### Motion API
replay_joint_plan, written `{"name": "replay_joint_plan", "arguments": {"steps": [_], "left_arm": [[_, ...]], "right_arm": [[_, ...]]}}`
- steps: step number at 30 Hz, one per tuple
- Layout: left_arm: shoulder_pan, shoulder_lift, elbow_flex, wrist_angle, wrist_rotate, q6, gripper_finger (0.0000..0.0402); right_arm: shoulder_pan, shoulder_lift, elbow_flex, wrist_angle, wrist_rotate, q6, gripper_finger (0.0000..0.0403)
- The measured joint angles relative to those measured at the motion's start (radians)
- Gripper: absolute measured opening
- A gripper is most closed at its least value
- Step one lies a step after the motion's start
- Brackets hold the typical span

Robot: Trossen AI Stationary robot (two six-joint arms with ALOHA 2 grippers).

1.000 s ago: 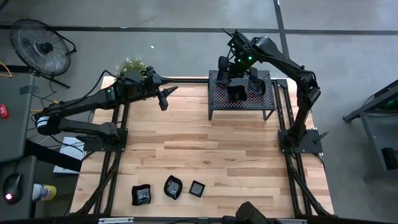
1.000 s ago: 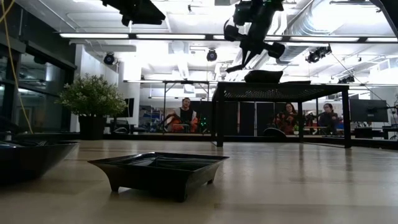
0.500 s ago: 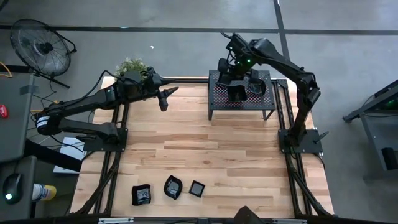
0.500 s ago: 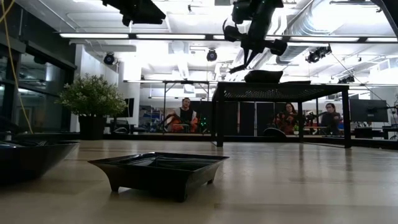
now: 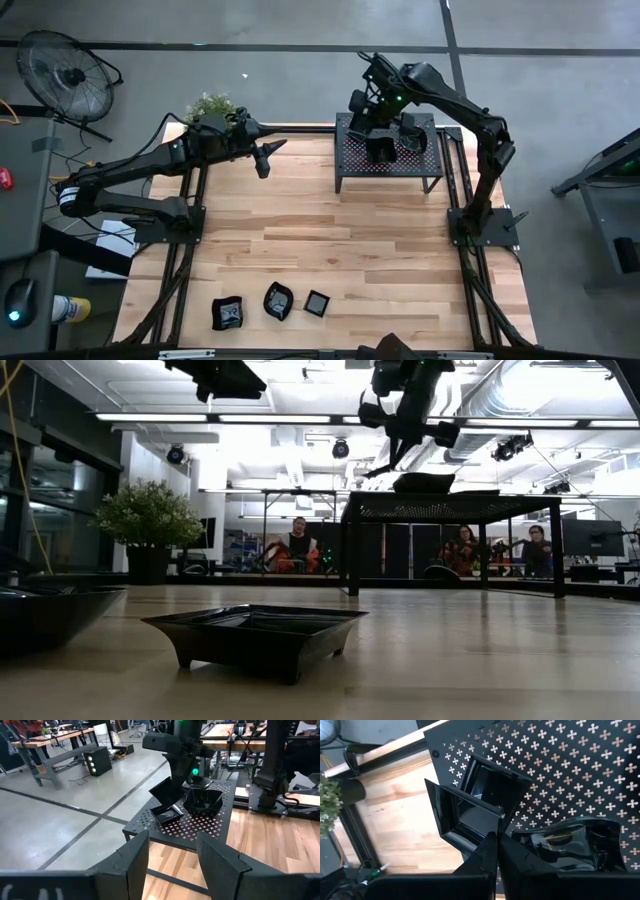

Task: Pick & Place Mini shaped plates
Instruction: Stack the black square plate on top of the black square plates on the shelf

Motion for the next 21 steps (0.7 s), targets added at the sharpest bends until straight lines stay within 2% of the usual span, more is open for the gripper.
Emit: {"name": "replay_joint_plan", "arguments": {"steps": [12,21], "left_arm": [[0.0,0.0,0.0,0.0,-0.003,0.019,0.0162],[0.0,0.0,0.0,0.0,-0.003,0.019,0.0162]], "right_arm": [[0.003,0.0,0.0,-0.002,0.023,0.039,0.0001],[0.011,0.001,-0.081,0.051,-0.018,0.085,0.0001]]}}
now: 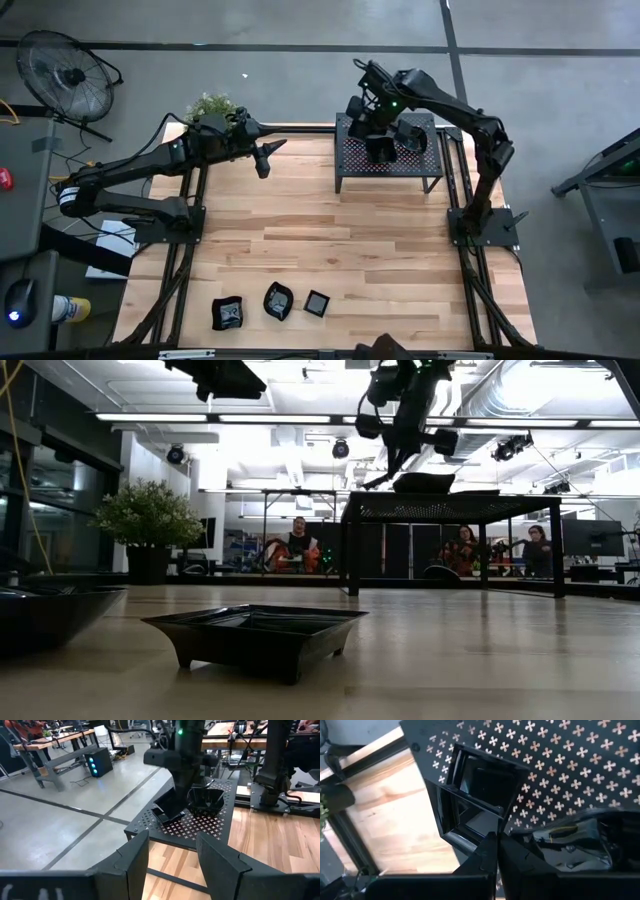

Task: Pick & Place Mini shaped plates
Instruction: Stack the black square plate on top of the black square plates on the shelf

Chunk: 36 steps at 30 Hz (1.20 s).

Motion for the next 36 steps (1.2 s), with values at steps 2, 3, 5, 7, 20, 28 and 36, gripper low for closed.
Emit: {"name": "replay_joint_plan", "arguments": {"steps": [2,3,5,7,20,28,36], "left_arm": [[0.0,0.0,0.0,0.0,0.0,0.0,0.0162],[0.0,0.0,0.0,0.0,0.0,0.0,0.0162],[0.0,0.0,0.0,0.0,0.0,0.0,0.0162],[0.0,0.0,0.0,0.0,0.0,0.0,0.0162],[0.0,0.0,0.0,-0.001,0.0,0.0,0.0162],[0.0,0.0,0.0,-0.001,0.0,0.0,0.0162],[0.0,0.0,0.0,0.0,0.001,0.0,0.0162]], "right_arm": [[0.0,0.001,-0.01,0.017,0.0,0.001,0.0001],[0.0,0.001,-0.015,0.031,-0.002,0.001,0.0001],[0.0,0.0,-0.017,0.043,0.002,0.0,0.0001],[-0.003,0.0,-0.018,0.043,0.016,0.001,0.0001],[-0.019,0.0,-0.018,0.035,0.005,-0.014,0.0001],[-0.021,0.0,-0.018,0.03,0.001,-0.023,0.0001],[-0.021,0.0,-0.018,0.03,0.001,-0.025,0.0001]]}}
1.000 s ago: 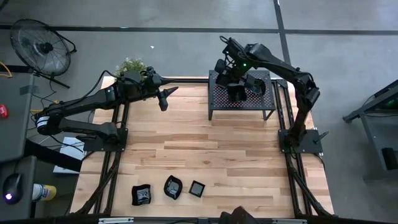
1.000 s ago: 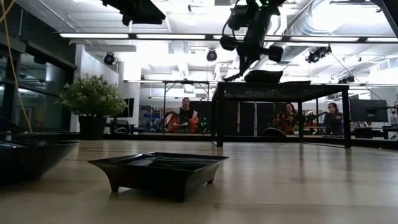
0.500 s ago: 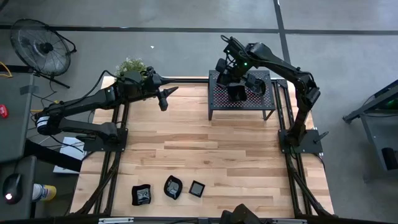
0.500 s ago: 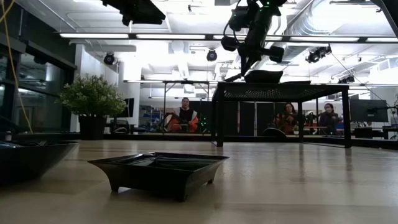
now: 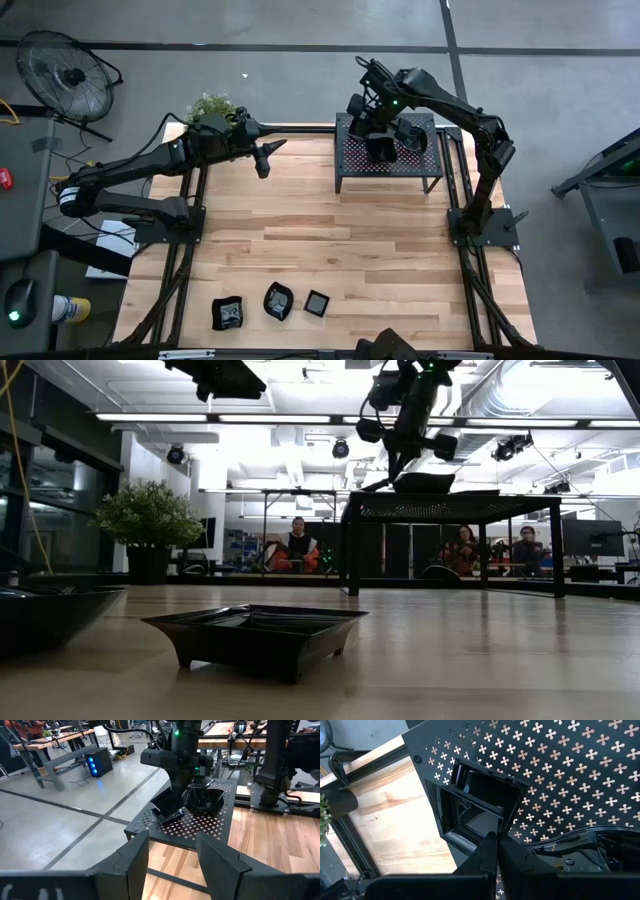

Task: Pick & Place Mini shaped plates
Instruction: Stack the black square plate on top of the black square plates on the shelf

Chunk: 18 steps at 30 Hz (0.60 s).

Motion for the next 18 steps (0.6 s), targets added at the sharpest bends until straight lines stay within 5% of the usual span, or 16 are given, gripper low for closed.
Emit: {"name": "replay_joint_plan", "arguments": {"steps": [18], "left_arm": [[0.0,0.0,0.0,0.0,0.0,0.0,0.0162]], "right_arm": [[0.0,0.0,0.0,0.001,-0.009,0.0,0.0001]]}}
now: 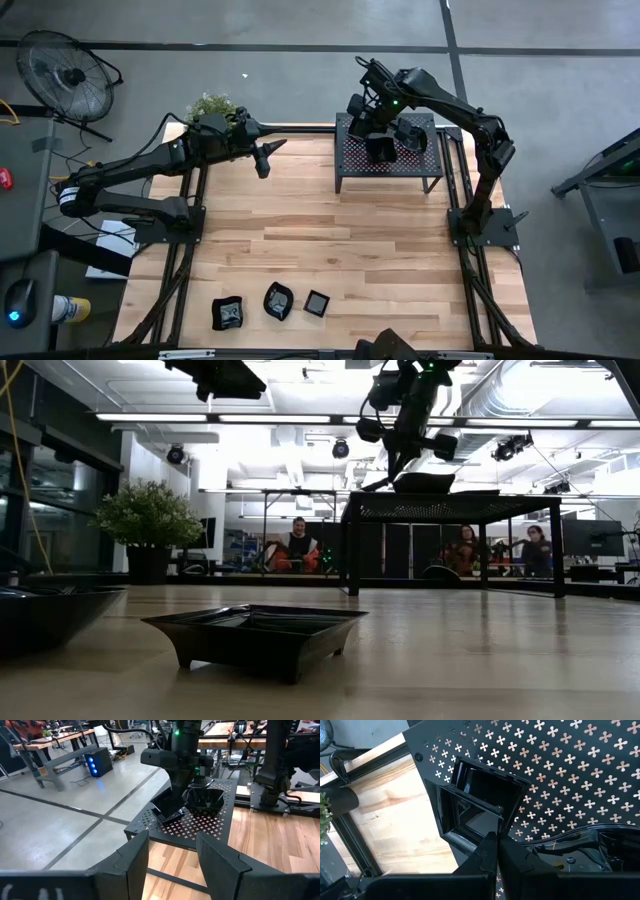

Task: Pick & Place Mini shaped plates
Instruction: Stack the black square plate on top of the black square plates on the shelf

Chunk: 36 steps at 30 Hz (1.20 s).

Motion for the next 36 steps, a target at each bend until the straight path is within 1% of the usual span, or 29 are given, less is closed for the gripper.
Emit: {"name": "replay_joint_plan", "arguments": {"steps": [12,22,31,33,36], "left_arm": [[0.0,0.0,0.0,0.0,0.0,0.0,0.0162],[0.0,0.0,0.0,0.0,0.0,0.0,0.0162],[0.0,0.0,0.0,0.0,0.0,0.0,0.0162],[0.0,0.0,0.0,0.0,0.001,0.0,0.0162],[0.0,0.0,0.0,0.0,0.001,0.0,0.0162]], "right_arm": [[0.0,0.0,0.0,0.0,-0.003,0.003,0.0001],[0.0,0.0,0.0,-0.019,-0.01,0.052,0.0001],[0.0,0.0,0.0,-0.023,-0.006,0.045,0.0001],[0.0,0.0,0.0,-0.023,-0.003,0.045,0.0004],[0.0,0.0,0.0,-0.023,-0.002,0.044,0.0019]]}}
